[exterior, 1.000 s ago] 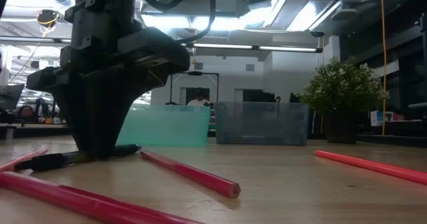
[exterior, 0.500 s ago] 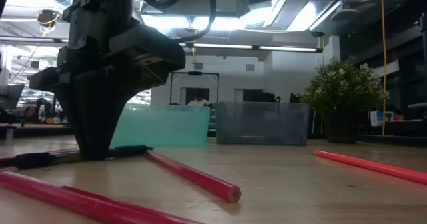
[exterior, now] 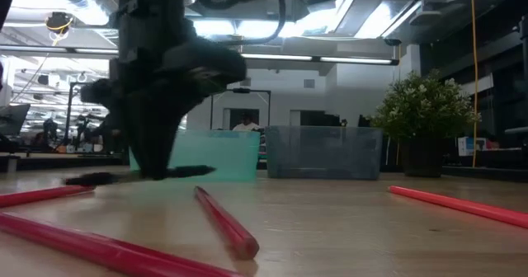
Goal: Sort pens & pencils
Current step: Put the black pen into the black bin
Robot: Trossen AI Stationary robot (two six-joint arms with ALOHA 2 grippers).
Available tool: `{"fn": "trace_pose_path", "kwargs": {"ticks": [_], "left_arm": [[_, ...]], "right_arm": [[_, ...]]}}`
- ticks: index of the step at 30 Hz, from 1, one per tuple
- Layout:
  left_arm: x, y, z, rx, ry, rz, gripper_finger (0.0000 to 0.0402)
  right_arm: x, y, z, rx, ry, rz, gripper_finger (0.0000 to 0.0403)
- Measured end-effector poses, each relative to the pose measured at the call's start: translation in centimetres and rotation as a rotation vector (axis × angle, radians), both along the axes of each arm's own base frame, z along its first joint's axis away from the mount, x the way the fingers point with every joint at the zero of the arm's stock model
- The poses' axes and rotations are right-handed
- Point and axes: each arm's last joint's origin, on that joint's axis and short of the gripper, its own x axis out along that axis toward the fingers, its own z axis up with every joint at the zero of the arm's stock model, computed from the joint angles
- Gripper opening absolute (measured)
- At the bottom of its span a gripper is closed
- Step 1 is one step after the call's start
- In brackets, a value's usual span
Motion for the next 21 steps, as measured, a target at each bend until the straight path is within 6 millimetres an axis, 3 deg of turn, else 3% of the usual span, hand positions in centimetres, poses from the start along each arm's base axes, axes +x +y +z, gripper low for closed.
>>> {"fn": "trace_pose_path", "kwargs": {"ticks": [8,16,21], "left_arm": [[0.0,0.0,1.9,0.059,0.045,-0.033,0.0017],[1.4,-0.3,7.2,0.223,-0.064,-0.135,0.0017],[2.1,-1.4,10.0,0.353,-0.178,-0.231,0.0017]], "right_arm": [[-0.9,-0.5,-0.6,0.027,0.048,-0.083,0.0086],[-1.6,-0.7,-1.0,0.117,0.071,-0.165,0.0086],[-1.4,-0.4,-2.6,0.158,0.120,-0.165,0.0086]]}}
